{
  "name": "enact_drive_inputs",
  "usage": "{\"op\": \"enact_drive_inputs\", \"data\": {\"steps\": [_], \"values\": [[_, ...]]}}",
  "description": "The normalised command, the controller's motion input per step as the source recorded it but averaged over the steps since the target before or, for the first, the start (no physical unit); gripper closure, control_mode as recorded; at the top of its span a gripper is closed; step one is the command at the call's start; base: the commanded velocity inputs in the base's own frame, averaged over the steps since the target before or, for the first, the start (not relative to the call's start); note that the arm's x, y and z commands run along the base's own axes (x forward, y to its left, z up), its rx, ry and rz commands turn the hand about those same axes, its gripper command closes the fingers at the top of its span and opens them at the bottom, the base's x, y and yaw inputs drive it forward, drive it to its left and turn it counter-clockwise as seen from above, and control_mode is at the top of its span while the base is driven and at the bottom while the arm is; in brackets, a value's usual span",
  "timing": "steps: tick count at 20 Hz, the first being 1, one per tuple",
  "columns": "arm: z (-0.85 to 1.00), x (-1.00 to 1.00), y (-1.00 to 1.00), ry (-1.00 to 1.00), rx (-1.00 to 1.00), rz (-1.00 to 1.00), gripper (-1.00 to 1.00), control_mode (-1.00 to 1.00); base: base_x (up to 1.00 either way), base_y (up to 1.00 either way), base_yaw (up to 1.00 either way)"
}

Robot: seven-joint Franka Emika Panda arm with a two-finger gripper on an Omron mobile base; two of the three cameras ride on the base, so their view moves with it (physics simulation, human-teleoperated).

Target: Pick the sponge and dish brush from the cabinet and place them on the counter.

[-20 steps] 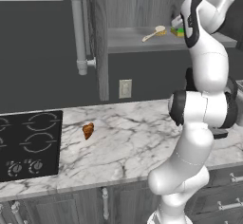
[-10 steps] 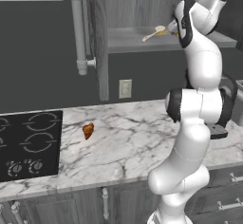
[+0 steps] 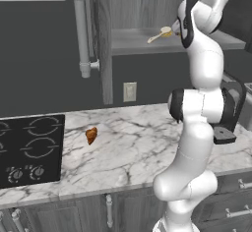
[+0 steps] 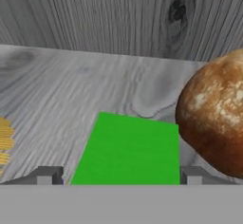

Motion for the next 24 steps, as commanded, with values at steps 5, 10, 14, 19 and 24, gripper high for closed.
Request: {"op": "enact_drive_inputs", "data": {"steps": [5, 10, 14, 19, 24], "values": [[-0.12, 0.01, 0.0, 0.02, -0.01, 0.0, 1.0, -1.0, 0.0, 0.0, 0.0], [0.01, -0.14, 0.0, -0.03, 0.0, 0.0, 1.0, -1.0, 0.0, 0.0, 0.0], [0.01, -0.77, 0.11, -0.13, -0.01, 0.02, 1.0, -1.0, 0.0, 0.0, 0.0], [-0.08, -0.98, 0.31, -0.12, -0.04, 0.03, 1.0, -1.0, 0.0, 0.0, 0.0], [-0.48, -1.0, 0.44, -0.04, -0.1, 0.05, 1.0, -1.0, 0.0, 0.0, 0.0]]}}
